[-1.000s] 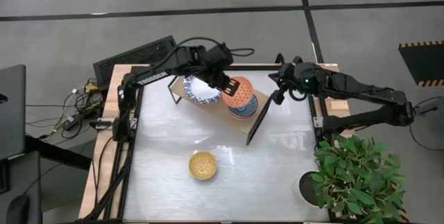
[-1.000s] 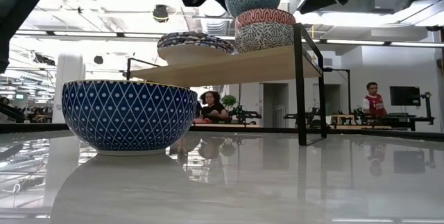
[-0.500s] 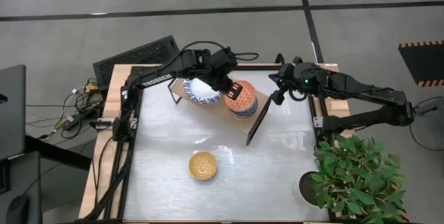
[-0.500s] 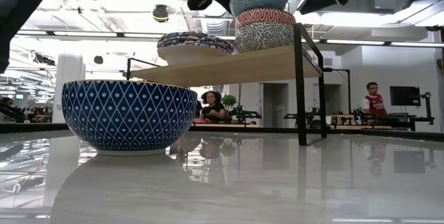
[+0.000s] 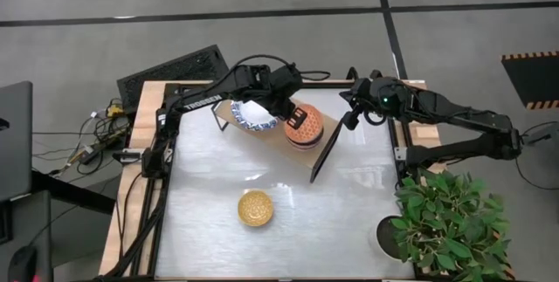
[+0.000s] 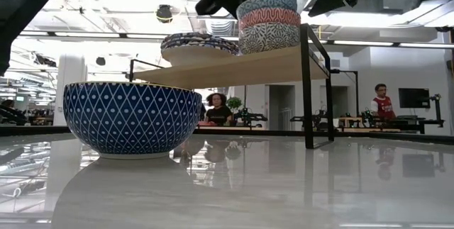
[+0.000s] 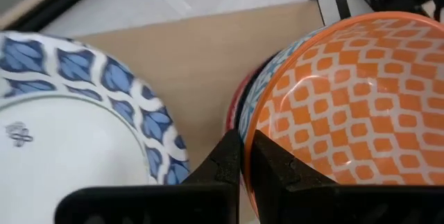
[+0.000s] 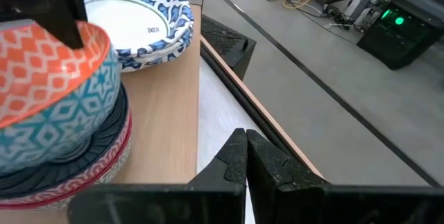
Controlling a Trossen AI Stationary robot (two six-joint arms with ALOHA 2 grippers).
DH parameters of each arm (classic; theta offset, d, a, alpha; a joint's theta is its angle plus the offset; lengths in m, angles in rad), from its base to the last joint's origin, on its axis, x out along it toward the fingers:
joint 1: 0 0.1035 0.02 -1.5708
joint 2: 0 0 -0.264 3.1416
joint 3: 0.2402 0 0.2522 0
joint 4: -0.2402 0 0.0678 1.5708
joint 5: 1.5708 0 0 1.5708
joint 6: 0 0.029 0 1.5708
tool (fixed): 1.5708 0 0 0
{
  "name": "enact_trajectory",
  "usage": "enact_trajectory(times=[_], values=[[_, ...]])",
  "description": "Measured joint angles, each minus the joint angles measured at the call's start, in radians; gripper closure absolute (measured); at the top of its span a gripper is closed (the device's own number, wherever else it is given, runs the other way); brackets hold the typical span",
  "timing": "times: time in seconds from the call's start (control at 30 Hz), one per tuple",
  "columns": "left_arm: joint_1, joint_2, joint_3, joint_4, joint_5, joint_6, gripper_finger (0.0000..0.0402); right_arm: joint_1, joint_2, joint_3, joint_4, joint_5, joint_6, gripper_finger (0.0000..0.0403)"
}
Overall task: Place and stack bowls onto a shelf
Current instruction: Stack the orange bowl on top of the blue bowl on the shelf
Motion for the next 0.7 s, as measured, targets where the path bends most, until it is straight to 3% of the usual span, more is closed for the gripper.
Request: enact_trajectory(times=[0.4,0.7], values=[[0.002,-0.001,0.000,0.003,0.017,0.043,0.0399,0.000,0.000,0.000,0.000,-0.001,0.000,0.0380],[0.002,-0.003,0.000,0.037,0.020,0.075,0.0342,0.000,0.000,0.000,0.000,-0.001,0.000,0.0380]])
